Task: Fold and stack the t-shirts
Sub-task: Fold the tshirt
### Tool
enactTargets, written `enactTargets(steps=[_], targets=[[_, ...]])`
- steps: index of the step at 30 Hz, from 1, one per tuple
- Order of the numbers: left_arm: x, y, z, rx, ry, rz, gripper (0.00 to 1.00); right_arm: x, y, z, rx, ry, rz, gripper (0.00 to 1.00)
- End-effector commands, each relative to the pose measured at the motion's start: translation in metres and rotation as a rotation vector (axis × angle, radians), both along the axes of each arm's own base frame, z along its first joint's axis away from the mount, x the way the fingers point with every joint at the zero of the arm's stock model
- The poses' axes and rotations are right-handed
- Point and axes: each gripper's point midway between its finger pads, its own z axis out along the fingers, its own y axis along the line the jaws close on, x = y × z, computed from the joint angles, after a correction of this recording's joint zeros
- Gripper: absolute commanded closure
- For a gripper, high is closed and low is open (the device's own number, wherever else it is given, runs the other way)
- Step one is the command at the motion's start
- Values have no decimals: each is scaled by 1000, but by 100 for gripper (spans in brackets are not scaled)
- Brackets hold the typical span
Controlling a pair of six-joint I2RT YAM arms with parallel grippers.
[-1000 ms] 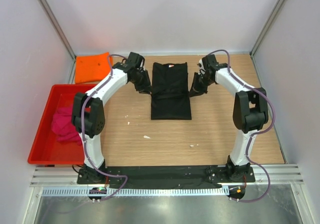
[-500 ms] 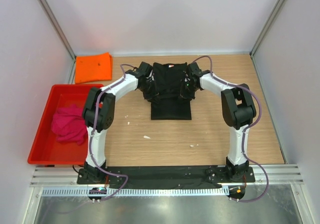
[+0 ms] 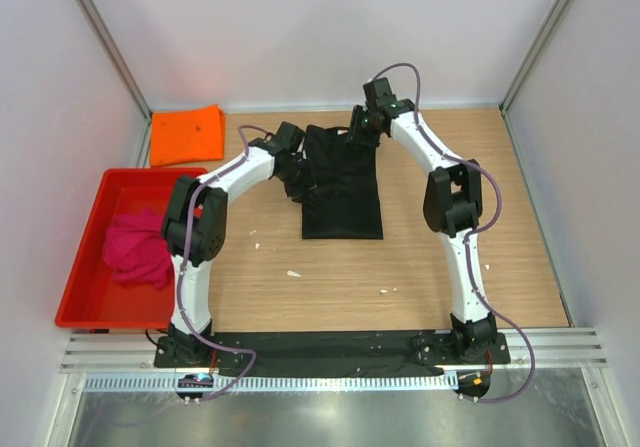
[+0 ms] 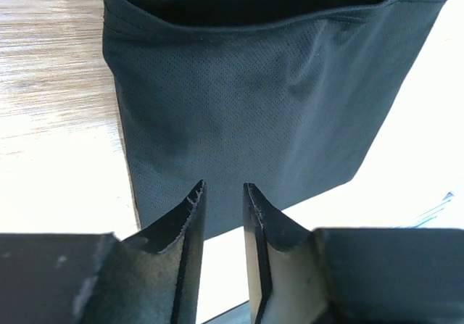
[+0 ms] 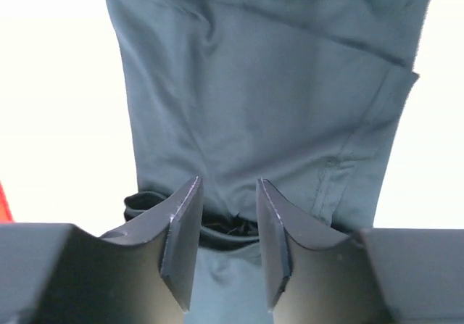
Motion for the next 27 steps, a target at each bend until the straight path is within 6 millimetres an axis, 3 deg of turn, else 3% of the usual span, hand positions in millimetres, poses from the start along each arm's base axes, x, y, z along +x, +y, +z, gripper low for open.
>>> enactTargets(steps=[1,2,3,4,5,6,7,9,14,21,27], targets=[[9,-5,21,-23,-52,-15,71,-11,-13,41,-40,-11,8,58],[10,-7,20,-24,-47,-26,70,-19,-15,42,-38,-1,13,57],[17,-10,23,-28,-62,-29,70,-25,-16,63,-20,-43,20,57],[20,-10,15,-17,-52,-32,70,-44,-20,44,-27,11,30,56],[24,-12,13,-18,-56,-39,70,-51,-22,44,-24,10,32,54],[33,-15,18,-27,-78,-41,71,-55,-23,62,-4,-38,32,53],[38,-14,9,-21,-65,-38,71,-69,-28,44,-15,5,39,52],[51,-15,13,-32,-87,-34,71,-80,-31,39,-18,19,56,52],[72,-9,-11,-46,-57,-22,73,-103,-44,29,1,78,71,51],[97,-4,-7,-98,-91,-11,74,-102,-39,16,147,119,52,53],[98,-13,21,-172,-136,-46,72,-81,-22,13,356,125,30,58]])
